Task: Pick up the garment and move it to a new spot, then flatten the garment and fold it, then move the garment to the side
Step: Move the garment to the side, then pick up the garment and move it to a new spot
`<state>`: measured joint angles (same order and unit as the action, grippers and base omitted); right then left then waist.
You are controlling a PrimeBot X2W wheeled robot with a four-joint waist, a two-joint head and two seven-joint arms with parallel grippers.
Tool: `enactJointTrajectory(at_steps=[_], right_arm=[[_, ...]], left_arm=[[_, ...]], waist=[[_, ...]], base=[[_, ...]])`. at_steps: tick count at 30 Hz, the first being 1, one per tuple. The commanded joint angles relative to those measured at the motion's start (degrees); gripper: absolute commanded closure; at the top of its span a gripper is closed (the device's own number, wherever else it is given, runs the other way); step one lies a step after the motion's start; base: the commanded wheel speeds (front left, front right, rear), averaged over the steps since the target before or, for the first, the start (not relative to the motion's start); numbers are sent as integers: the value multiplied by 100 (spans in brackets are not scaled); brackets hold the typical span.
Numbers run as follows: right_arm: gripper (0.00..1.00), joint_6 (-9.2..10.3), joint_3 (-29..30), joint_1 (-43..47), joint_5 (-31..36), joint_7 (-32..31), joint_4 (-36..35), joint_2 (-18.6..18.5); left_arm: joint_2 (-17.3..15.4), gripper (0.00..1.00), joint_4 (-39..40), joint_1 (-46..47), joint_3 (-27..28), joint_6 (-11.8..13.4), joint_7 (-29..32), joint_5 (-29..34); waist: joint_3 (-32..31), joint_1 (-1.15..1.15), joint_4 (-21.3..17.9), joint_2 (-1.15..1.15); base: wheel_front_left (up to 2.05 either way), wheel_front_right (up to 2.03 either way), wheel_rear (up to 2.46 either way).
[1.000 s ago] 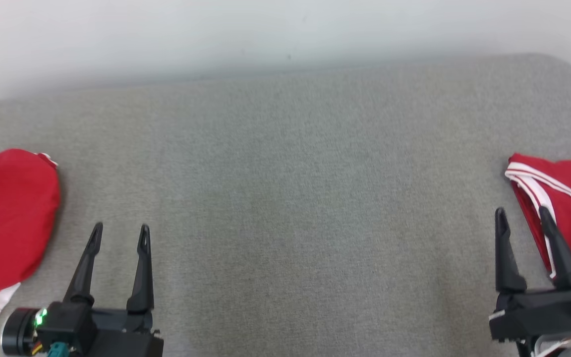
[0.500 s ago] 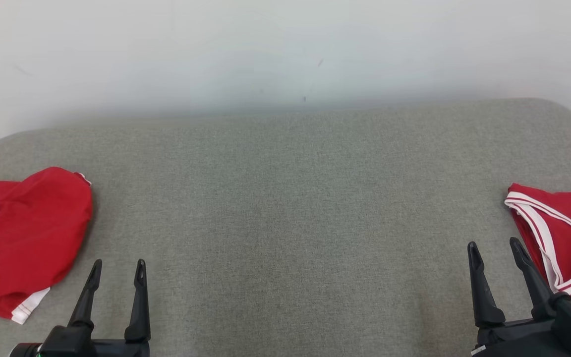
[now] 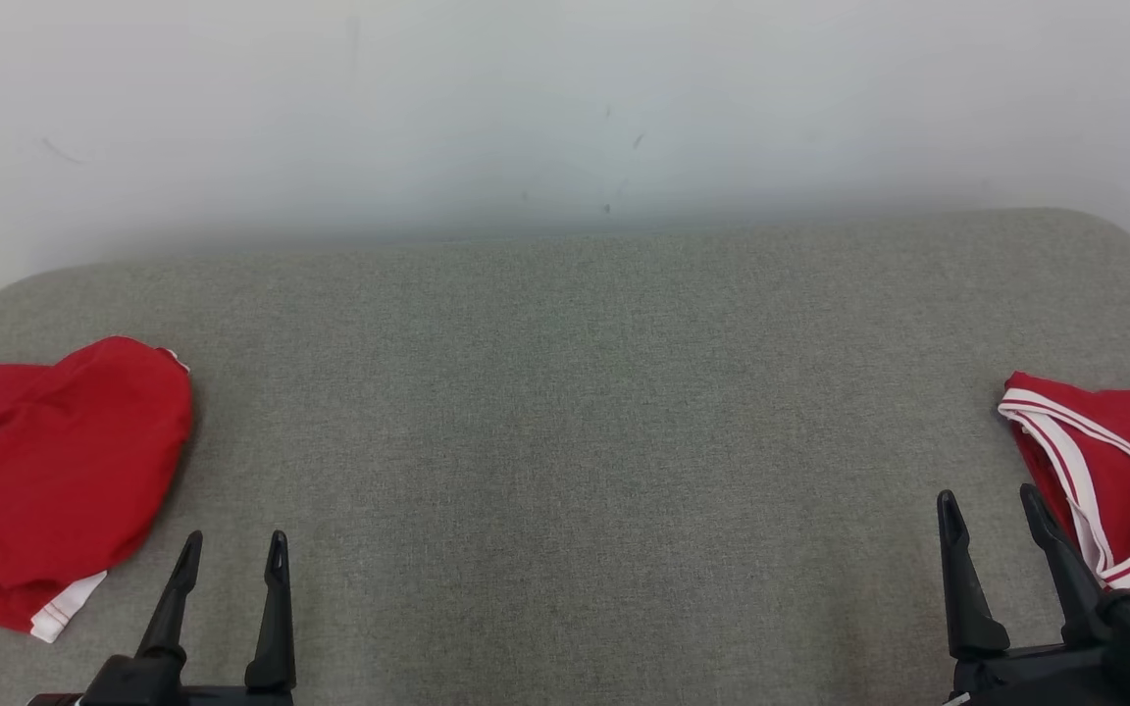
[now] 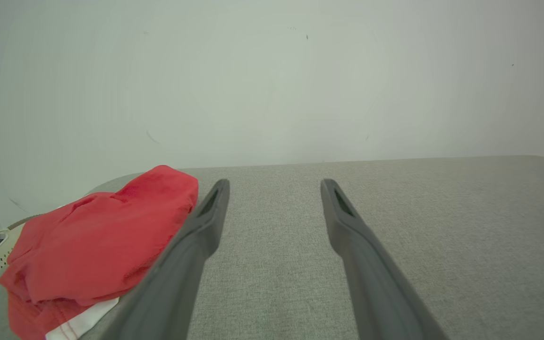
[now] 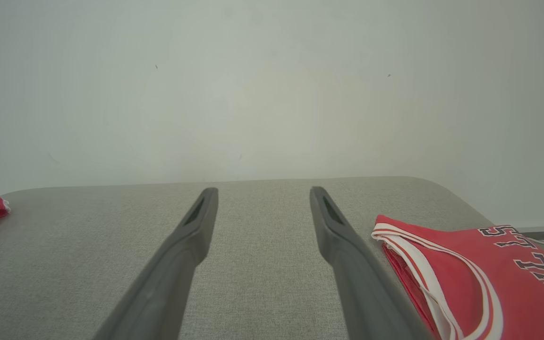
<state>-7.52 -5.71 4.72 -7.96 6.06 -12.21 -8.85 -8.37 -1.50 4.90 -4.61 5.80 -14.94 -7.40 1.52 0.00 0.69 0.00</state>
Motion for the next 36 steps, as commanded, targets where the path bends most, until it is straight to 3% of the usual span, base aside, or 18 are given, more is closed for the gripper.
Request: enactJointTrajectory(at_steps=[1, 16, 23, 30, 36], right_arm=[[0, 6, 11, 49, -10, 18, -30, 9], [0, 6, 42, 71, 2, 6, -35, 27], [0, 6, -76, 62, -9, -87, -91, -21], [0, 6, -219, 44, -25, -155, -124, -34], [0, 6, -334, -4, -43, -172, -101, -4]], left_arm=[[-36, 0, -20, -38, 1, 4, -19, -21], [-75, 0, 9, 117, -58, 40, -19, 94], [-59, 0, 94, 157, -45, 124, -19, 132], [-31, 0, 209, 169, 12, 161, -19, 72], [-1, 0, 288, 74, 69, 187, -19, 36]], waist=[[1, 0, 1, 0], [20, 0, 162, 0], [113, 0, 722, 0], [187, 0, 1534, 0], [177, 0, 1933, 0]], base=[[0, 0, 0], [0, 0, 0], [0, 0, 0], [0, 0, 0], [0, 0, 0]])
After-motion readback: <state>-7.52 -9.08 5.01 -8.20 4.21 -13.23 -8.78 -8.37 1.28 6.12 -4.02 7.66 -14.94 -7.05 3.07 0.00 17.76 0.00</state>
